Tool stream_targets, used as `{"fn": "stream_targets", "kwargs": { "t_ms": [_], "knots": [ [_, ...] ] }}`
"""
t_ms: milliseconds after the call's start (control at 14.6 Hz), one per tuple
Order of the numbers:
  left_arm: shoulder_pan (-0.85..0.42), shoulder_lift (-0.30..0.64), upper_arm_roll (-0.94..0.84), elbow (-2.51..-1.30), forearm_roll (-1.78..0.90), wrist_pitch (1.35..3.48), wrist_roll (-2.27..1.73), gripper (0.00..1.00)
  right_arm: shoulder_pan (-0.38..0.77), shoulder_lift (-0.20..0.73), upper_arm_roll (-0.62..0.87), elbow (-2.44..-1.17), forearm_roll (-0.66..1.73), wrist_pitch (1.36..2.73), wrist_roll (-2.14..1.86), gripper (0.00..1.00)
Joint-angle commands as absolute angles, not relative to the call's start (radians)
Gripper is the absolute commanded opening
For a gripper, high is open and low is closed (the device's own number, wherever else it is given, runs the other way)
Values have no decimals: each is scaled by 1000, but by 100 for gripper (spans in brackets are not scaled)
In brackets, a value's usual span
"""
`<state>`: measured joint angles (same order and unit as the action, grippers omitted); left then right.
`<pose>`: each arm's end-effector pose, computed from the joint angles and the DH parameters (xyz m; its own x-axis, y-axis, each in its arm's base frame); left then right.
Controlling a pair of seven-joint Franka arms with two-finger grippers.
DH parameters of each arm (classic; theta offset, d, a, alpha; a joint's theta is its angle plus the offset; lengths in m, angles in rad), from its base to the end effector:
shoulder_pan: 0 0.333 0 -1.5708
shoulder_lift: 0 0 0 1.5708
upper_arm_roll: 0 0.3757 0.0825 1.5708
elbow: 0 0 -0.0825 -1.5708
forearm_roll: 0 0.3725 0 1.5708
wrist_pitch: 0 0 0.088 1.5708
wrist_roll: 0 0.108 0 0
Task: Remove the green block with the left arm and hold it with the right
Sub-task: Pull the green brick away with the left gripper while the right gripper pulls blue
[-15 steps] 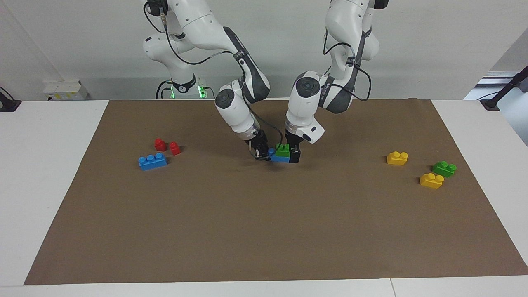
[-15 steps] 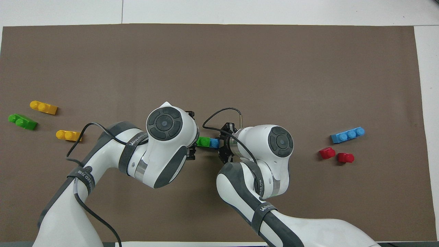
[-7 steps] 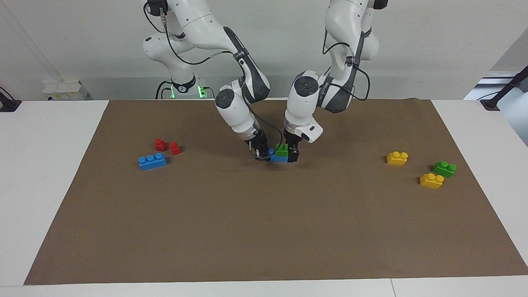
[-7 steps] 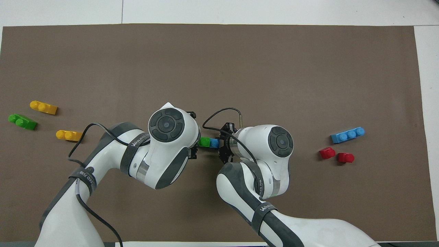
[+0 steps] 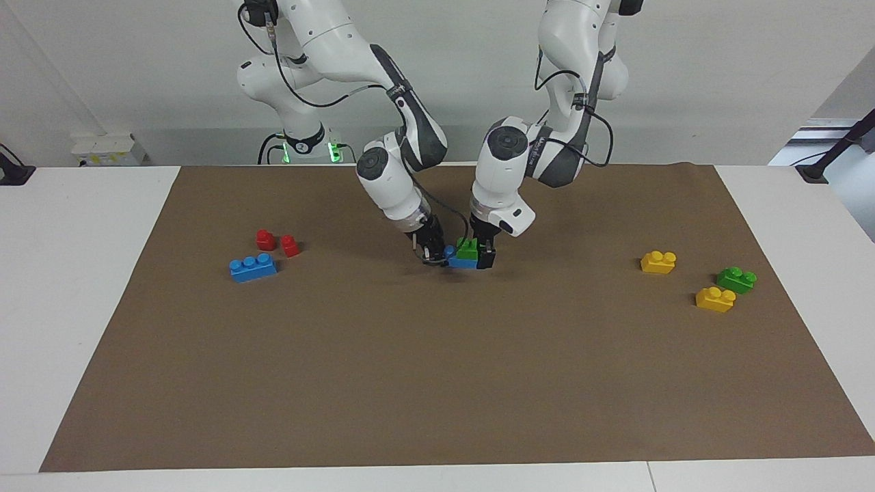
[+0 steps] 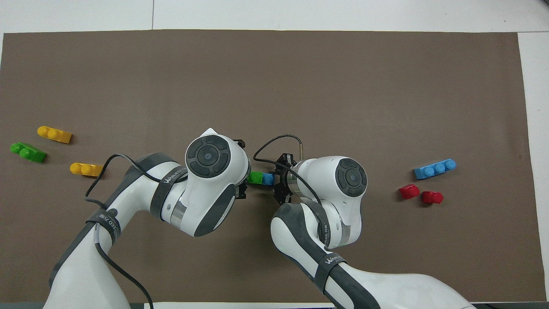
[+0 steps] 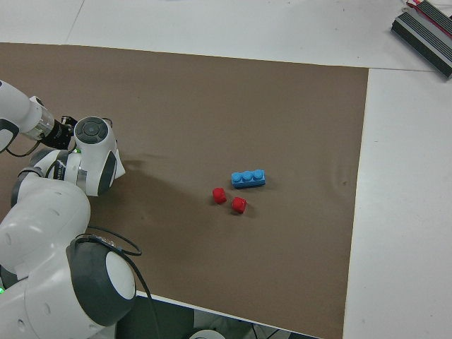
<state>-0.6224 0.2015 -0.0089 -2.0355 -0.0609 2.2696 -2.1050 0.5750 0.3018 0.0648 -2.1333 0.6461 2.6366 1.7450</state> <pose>0.4766 -0.3501 0.4142 0.0584 0.9966 -0.0588 0.9983 -0.0584 0.0019 0.4906 0.3441 0.3460 -0.0716 -0.9077 -0.4134 -0.9967 0.0806 -0.0044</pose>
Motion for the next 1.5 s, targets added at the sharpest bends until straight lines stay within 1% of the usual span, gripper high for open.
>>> {"fn": "stream_targets", "kwargs": {
  "t_ms": [0,205,273,751,1161,1434],
  "knots": [
    [-647,192,9,-2059,-66,2293,-2118,68,583,301,63,-2157,692,2668,1701,0],
    [-647,192,8,-2059,-66,2295,-2105,11,583,299,63,-2164,692,2668,1683,0],
    [-647,192,8,-2057,-66,2295,-2105,0,583,299,63,-2169,692,2668,1681,0],
    [-634,184,6,-2048,-66,2286,-2108,0,581,299,63,-2169,692,2669,1680,0],
    [-607,127,9,-2040,-66,2238,-2105,0,581,298,63,-2171,692,2668,1672,0],
    [-546,81,8,-2023,-66,2177,-2068,0,577,299,63,-2161,692,2660,1667,0]
  ]
}}
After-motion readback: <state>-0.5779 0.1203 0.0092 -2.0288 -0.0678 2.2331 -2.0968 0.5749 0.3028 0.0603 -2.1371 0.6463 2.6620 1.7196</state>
